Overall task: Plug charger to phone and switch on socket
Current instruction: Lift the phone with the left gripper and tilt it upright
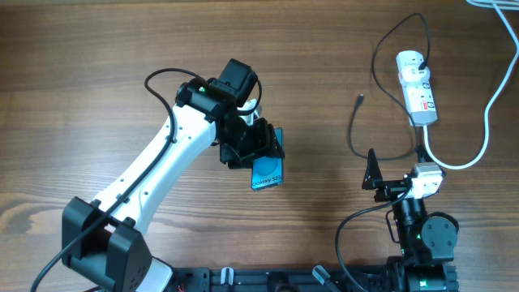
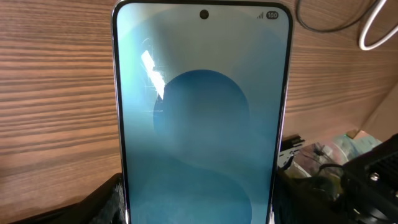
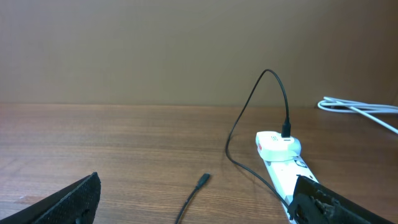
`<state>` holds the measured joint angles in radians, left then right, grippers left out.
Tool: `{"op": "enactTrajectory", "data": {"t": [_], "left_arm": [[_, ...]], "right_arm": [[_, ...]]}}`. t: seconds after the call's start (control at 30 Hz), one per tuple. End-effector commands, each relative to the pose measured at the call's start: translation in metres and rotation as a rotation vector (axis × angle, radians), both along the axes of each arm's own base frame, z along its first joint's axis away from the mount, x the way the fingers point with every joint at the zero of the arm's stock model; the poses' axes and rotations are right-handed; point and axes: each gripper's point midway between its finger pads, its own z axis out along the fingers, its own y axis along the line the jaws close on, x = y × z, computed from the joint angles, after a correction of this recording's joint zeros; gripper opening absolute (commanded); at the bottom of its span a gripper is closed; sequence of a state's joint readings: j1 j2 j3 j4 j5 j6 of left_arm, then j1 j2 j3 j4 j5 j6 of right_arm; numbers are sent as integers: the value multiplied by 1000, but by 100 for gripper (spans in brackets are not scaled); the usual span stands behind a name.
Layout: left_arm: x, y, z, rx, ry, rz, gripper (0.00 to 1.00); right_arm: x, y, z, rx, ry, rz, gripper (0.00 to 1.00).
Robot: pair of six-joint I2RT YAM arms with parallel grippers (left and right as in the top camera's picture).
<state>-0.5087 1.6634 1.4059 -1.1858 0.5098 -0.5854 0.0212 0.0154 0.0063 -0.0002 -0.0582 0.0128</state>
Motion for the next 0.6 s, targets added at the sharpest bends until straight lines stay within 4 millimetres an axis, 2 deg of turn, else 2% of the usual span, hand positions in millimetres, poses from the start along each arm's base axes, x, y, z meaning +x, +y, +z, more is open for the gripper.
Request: {"op": "enactTrajectory", "data": {"t": [0.0,0.3,0.57], "left_arm": [[-1,-7,21,-67,-11,13,25],[5,3,25,-100,26,65,24],[4,3,25,-104,36,66,24]], "right_arm": [[0,-2,2,-12,-10,-12,100],[0,-2,2,-11,-10,-12,100],[0,-2,2,-12,-10,-12,100]]}}
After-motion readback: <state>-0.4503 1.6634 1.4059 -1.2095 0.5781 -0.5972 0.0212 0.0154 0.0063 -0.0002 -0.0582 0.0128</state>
